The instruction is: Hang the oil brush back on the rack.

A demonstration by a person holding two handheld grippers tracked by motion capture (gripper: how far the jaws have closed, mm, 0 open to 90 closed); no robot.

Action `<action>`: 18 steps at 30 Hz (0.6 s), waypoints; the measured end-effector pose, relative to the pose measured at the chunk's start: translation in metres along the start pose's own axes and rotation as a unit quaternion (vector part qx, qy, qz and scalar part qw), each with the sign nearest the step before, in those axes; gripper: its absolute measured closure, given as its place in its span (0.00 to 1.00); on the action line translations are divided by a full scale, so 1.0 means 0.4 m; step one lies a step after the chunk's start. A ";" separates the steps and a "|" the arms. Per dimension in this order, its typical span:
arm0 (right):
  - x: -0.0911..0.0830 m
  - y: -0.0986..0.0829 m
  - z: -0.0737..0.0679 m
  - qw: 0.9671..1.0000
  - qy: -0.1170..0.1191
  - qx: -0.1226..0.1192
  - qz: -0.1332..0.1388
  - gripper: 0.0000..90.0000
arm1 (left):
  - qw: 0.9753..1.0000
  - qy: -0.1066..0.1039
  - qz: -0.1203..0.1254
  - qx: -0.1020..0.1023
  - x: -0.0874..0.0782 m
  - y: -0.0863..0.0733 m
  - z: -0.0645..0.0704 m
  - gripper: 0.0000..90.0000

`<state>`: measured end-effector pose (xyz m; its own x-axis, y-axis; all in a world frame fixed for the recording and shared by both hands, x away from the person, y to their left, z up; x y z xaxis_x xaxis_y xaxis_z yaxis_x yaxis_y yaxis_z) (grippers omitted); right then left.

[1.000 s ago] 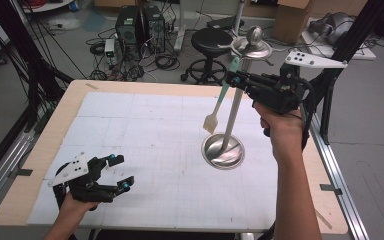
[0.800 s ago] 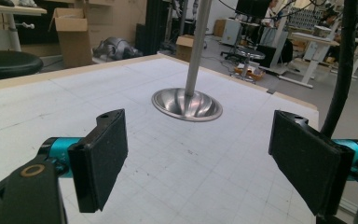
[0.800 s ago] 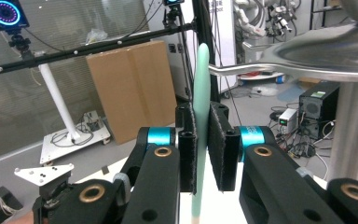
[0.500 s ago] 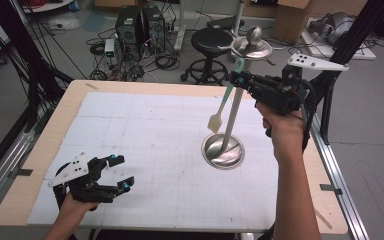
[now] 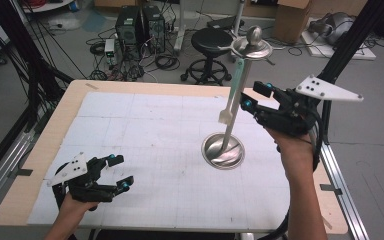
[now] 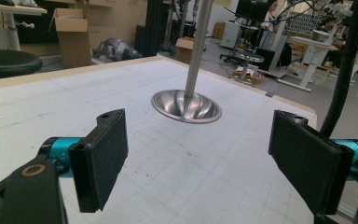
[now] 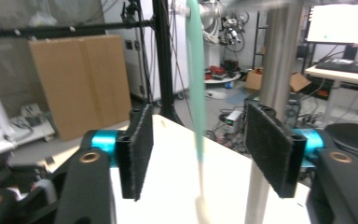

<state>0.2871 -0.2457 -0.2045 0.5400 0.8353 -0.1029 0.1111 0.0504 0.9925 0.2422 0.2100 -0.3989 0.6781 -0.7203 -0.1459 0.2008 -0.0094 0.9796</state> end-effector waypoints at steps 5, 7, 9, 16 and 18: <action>-0.042 -0.084 -0.009 1.000 -0.012 0.002 -0.004 0.32 | 1.000 0.005 0.000 -0.001 0.000 0.000 -0.002 0.22; -0.060 -0.129 -0.014 1.000 -0.021 0.002 -0.007 0.27 | 1.000 0.009 0.001 -0.001 0.000 -0.001 -0.003 0.22; -0.079 -0.176 -0.018 0.999 -0.039 0.011 -0.014 0.21 | 1.000 0.013 0.000 -0.002 0.002 -0.002 -0.004 0.22; -0.146 -0.324 -0.036 0.995 -0.089 0.024 -0.041 0.18 | 1.000 0.027 0.003 -0.005 0.004 -0.002 -0.009 0.22; -0.163 -0.362 -0.048 0.993 -0.104 0.031 -0.041 0.18 | 1.000 0.029 0.004 -0.004 0.004 -0.002 -0.011 0.22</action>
Point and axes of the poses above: each handheld gripper's, and its own axes: x roughly forward along the jaws, y roughly out of its top, z roughly to its right, the point moved 1 cm from there along x, roughly forward along the jaws, and after that the axes turned 12 degrees about y, right-handed, at the moved point
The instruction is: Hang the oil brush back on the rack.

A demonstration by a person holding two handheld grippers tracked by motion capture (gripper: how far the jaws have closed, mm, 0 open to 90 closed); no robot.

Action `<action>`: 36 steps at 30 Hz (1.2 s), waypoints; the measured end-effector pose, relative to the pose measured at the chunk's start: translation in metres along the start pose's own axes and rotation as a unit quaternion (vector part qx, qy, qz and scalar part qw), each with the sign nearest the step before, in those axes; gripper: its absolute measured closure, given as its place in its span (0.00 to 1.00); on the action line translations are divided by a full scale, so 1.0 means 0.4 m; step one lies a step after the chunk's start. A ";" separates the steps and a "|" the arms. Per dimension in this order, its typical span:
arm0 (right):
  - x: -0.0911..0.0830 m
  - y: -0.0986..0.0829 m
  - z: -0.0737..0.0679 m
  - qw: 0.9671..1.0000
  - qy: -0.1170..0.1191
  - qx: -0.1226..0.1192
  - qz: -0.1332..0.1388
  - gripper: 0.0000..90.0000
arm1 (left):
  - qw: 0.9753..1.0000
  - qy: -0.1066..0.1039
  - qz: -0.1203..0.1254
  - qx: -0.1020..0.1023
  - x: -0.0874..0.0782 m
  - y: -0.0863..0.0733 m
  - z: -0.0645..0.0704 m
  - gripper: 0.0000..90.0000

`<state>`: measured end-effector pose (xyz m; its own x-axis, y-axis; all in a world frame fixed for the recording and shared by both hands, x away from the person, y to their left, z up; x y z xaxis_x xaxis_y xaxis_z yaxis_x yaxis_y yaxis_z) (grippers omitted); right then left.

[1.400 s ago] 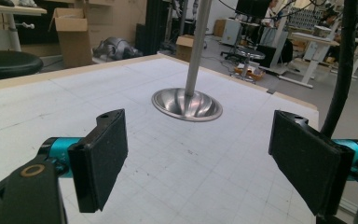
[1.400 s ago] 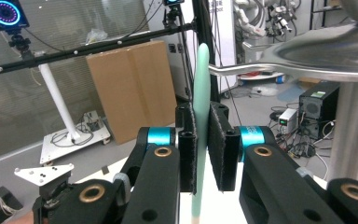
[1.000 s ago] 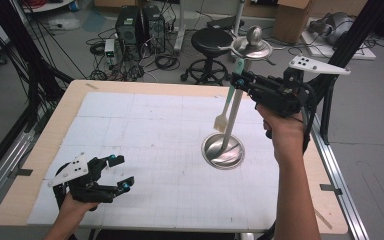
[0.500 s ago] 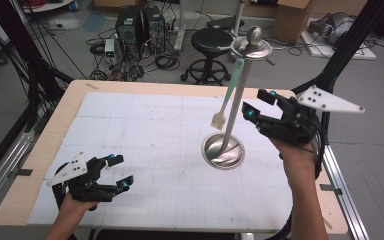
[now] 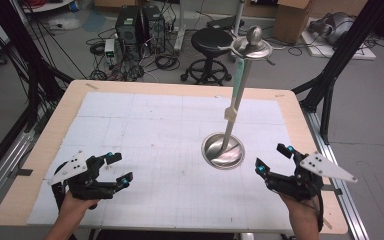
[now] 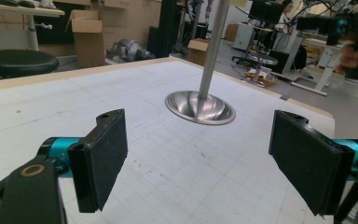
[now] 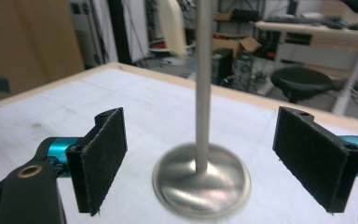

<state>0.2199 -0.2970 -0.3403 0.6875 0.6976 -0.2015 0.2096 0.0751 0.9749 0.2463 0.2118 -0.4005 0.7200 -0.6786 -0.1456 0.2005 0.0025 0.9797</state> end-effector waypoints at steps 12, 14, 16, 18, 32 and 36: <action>-0.024 -0.126 -0.024 1.000 -0.007 0.024 -0.004 0.18 | 1.000 0.009 0.005 0.000 -0.003 -0.004 -0.002 0.22; -0.026 -0.127 -0.024 1.000 -0.009 0.022 -0.003 0.18 | 1.000 0.010 0.007 0.001 -0.006 -0.005 -0.003 0.22; -0.026 -0.131 -0.025 1.000 -0.009 0.027 -0.005 0.18 | 1.000 0.011 0.008 -0.001 -0.008 -0.006 -0.002 0.22; -0.028 -0.135 -0.024 1.000 -0.009 0.027 -0.005 0.18 | 1.000 0.010 0.007 0.000 -0.011 -0.008 -0.002 0.22; -0.039 -0.135 -0.027 0.999 -0.010 0.031 0.002 0.18 | 1.000 0.012 0.009 -0.002 -0.016 -0.008 -0.003 0.22; -0.038 -0.135 -0.027 1.000 -0.008 0.030 0.002 0.18 | 1.000 0.013 0.009 -0.002 -0.015 -0.009 -0.003 0.22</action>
Point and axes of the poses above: each handheld gripper's, and its own axes: x roughly forward along the jaws, y roughly out of its top, z roughly to its right, the point moved 1 cm from there along x, roughly forward along the jaws, and after that the axes turned 12 degrees about y, right-handed, at the moved point
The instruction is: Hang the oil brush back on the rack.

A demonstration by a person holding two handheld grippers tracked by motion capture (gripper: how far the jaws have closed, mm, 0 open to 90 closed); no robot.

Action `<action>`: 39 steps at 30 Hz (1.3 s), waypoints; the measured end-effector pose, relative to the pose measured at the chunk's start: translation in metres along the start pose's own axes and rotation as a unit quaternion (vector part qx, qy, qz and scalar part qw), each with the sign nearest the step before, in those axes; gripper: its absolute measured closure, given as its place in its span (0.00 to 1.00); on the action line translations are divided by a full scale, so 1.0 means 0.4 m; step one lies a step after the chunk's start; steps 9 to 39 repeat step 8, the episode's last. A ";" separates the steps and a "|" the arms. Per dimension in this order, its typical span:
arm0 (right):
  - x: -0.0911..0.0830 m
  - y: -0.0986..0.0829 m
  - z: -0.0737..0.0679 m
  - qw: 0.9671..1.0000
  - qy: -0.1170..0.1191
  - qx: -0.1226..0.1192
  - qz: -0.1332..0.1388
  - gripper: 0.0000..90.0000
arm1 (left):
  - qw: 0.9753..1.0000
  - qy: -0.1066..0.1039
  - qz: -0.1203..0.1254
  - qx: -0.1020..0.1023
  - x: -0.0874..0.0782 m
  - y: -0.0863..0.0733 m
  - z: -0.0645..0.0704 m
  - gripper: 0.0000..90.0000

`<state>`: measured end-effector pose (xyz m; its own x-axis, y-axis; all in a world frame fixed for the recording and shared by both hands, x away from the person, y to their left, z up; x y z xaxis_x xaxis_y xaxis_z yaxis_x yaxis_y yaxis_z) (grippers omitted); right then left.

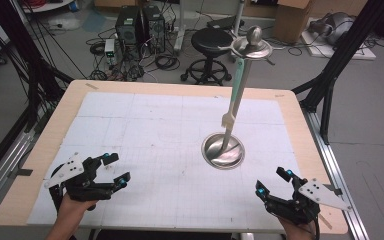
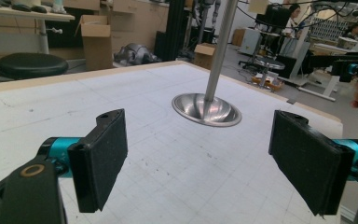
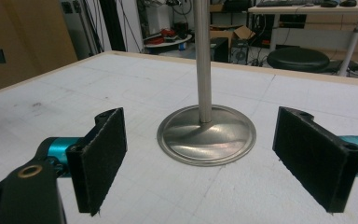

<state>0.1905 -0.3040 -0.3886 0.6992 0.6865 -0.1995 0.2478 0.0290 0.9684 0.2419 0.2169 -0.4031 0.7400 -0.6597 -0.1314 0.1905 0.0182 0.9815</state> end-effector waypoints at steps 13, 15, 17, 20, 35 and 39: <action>-0.003 -0.001 0.003 1.000 -0.001 0.001 0.001 0.18 | 1.000 0.001 0.002 -0.002 -0.001 0.000 -0.002 0.22; -0.003 -0.001 0.003 1.000 -0.001 0.001 0.001 0.18 | 1.000 0.001 0.002 -0.002 -0.001 0.000 -0.002 0.22; -0.003 -0.001 0.003 1.000 -0.001 0.001 0.001 0.18 | 1.000 0.001 0.002 -0.002 -0.001 0.000 -0.002 0.22; -0.003 -0.001 0.003 1.000 -0.001 0.001 0.001 0.18 | 1.000 0.001 0.002 -0.002 -0.001 0.000 -0.002 0.22; -0.003 -0.001 0.003 1.000 -0.001 0.001 0.001 0.18 | 1.000 0.001 0.002 -0.002 -0.001 0.000 -0.002 0.22; -0.003 -0.001 0.003 1.000 -0.001 0.001 0.001 0.18 | 1.000 0.001 0.002 -0.002 -0.001 0.000 -0.002 0.22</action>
Point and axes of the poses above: each handheld gripper's, and its own axes: x roughly forward along the jaws, y roughly out of its top, z roughly to its right, the point moved 1 cm from there along x, roughly forward along the jaws, and after that the axes turned 12 degrees about y, right-handed, at the moved point
